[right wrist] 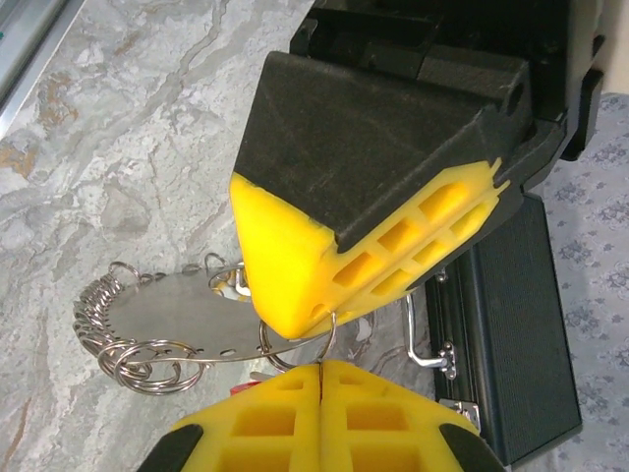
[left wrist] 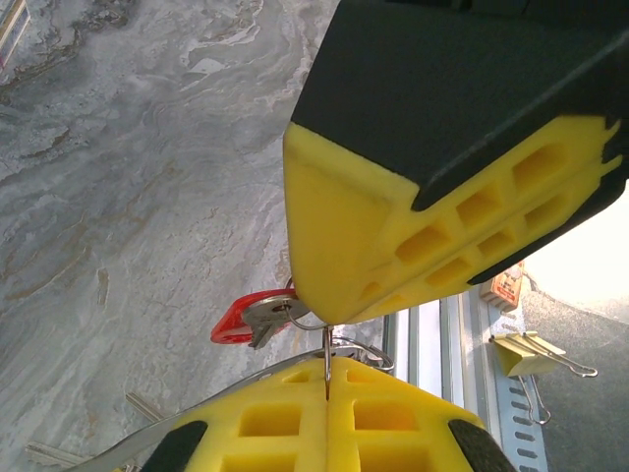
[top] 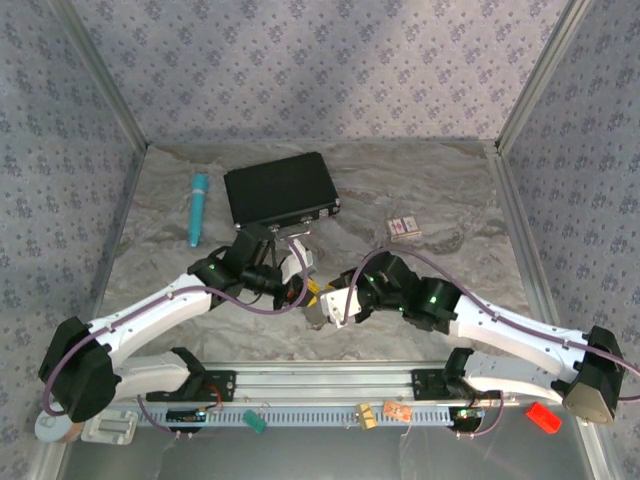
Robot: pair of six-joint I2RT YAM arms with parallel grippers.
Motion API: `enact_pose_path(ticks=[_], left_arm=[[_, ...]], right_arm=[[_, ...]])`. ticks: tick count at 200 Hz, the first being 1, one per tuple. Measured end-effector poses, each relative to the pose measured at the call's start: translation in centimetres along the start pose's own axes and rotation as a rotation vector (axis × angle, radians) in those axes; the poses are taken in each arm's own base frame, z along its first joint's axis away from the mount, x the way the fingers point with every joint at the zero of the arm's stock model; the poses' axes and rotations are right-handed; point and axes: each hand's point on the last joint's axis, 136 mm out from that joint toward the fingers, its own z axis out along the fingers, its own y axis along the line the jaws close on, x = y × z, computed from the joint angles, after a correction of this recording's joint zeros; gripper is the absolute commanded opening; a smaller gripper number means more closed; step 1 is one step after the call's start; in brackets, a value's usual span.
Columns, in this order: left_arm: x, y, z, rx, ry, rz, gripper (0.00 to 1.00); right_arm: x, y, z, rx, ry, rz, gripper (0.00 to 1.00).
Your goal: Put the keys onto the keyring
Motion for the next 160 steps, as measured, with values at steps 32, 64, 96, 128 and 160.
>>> enact_pose_path(ticks=[32, 64, 96, 128, 160], left_arm=[[0.07, 0.24, 0.03, -0.003, 0.002, -0.006, 0.0], [0.04, 0.24, 0.02, -0.003, 0.001, -0.01, 0.0], [0.03, 0.26, 0.02, -0.004, 0.001, -0.013, 0.0], [0.01, 0.26, 0.01, -0.004, 0.001, -0.013, 0.0], [0.01, 0.26, 0.01, -0.004, 0.001, -0.014, 0.0]], right_arm=[[0.08, -0.04, 0.02, 0.004, 0.008, -0.006, 0.0], [0.07, -0.03, 0.03, 0.004, 0.008, -0.01, 0.0], [0.15, -0.09, 0.03, 0.008, 0.013, -0.01, 0.0], [0.1, -0.28, 0.03, 0.019, 0.017, -0.014, 0.0], [-0.04, -0.65, 0.03, 0.037, 0.015, -0.016, 0.0]])
